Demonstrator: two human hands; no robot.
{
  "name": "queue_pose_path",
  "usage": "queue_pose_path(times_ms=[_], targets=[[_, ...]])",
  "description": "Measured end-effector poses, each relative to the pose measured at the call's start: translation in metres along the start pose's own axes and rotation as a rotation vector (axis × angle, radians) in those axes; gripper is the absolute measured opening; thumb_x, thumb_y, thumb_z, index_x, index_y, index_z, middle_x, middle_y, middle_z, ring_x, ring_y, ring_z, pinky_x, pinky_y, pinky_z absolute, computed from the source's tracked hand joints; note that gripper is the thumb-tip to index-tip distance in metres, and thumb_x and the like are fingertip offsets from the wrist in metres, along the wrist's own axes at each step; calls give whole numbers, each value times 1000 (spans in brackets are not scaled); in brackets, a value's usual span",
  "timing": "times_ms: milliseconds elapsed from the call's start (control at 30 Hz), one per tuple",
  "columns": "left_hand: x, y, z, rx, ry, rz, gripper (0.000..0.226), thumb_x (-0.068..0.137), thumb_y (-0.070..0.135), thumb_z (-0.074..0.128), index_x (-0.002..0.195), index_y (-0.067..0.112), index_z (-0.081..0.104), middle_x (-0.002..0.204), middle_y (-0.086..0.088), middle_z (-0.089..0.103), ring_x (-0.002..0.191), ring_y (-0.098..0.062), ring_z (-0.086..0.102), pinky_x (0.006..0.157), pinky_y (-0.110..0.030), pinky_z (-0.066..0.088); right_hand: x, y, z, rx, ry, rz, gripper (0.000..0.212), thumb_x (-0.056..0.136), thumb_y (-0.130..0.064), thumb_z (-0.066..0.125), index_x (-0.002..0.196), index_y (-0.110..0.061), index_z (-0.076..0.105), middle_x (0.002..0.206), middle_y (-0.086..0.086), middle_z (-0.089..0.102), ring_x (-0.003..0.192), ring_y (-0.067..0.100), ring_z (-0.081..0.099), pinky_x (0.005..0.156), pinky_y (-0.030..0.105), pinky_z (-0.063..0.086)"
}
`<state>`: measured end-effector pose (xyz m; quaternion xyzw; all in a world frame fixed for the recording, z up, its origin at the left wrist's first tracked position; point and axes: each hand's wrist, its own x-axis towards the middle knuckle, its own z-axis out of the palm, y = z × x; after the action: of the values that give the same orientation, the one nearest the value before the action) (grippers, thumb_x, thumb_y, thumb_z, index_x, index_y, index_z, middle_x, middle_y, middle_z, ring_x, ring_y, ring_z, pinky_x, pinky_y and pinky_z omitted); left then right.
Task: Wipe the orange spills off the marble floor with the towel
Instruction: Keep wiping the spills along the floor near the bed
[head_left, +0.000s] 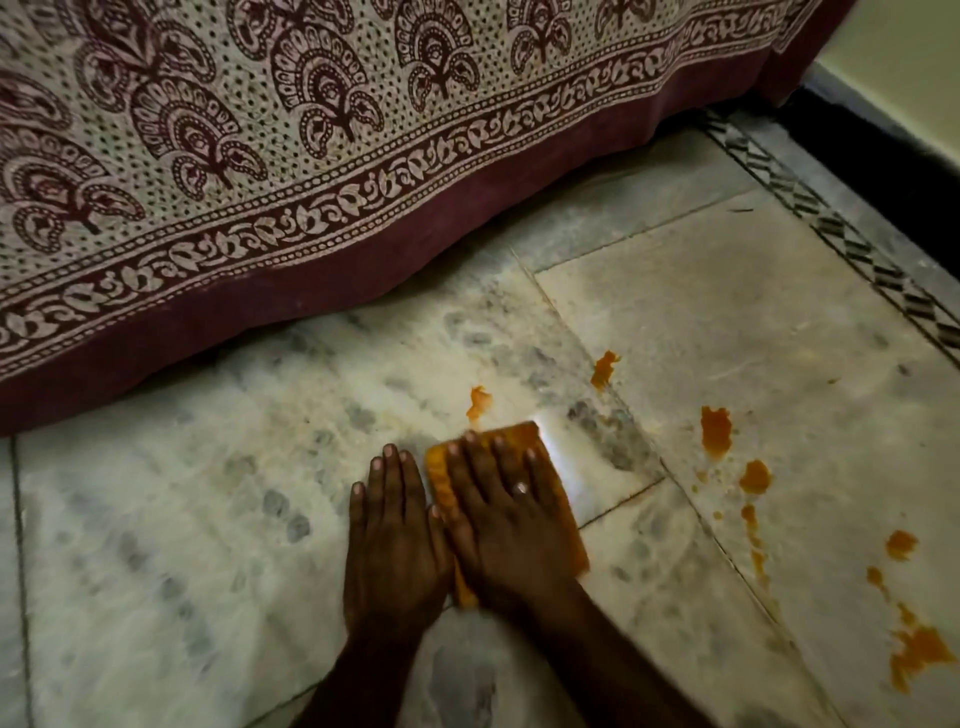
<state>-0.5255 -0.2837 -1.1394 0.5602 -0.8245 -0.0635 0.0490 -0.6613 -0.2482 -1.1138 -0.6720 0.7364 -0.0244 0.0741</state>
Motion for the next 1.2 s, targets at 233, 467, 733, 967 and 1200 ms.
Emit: queue_pose_path(times_ms=[233, 467, 733, 967, 1200], targets=[[2, 2, -6, -10, -21, -33, 62, 100, 30, 27, 153, -2, 29, 162, -20, 28, 150, -33, 30, 122, -50, 24, 89, 57, -17, -35, -53, 140, 67, 99, -47, 19, 163, -27, 11, 171, -1, 9, 157, 25, 11, 126, 50, -1], [1, 4, -8, -43, 4, -37, 60, 101, 29, 29, 153, -2, 30, 161, -21, 29, 150, -32, 31, 120, -50, 28, -2, 44, -9, -37, 14, 398, 70, 99, -43, 26, 162, -15, 13, 169, 8, 11, 156, 32, 14, 124, 54, 9], [0, 0, 1, -17, 43, 8, 58, 99, 24, 32, 150, -5, 35, 159, -23, 33, 147, -36, 35, 119, -52, 31, 103, 19, -7, 23, -53, -86, 65, 99, -46, 35, 161, -30, 24, 168, -1, 24, 155, 23, 20, 125, 51, 9], [4, -1, 0, -44, -1, -25, 63, 96, 28, 31, 148, -6, 38, 157, -25, 35, 144, -39, 38, 118, -52, 27, 92, 123, -31, 17, -34, 423, 65, 103, -49, 12, 163, -27, 1, 171, -1, 2, 158, 24, 3, 127, 51, -2], [5, 1, -2, -23, -18, -35, 63, 96, 29, 32, 148, -7, 38, 155, -27, 37, 142, -42, 39, 117, -54, 28, -19, 65, -11, 5, 41, 655, 68, 101, -39, 27, 161, -11, 17, 167, 15, 21, 153, 36, 23, 123, 58, 17]])
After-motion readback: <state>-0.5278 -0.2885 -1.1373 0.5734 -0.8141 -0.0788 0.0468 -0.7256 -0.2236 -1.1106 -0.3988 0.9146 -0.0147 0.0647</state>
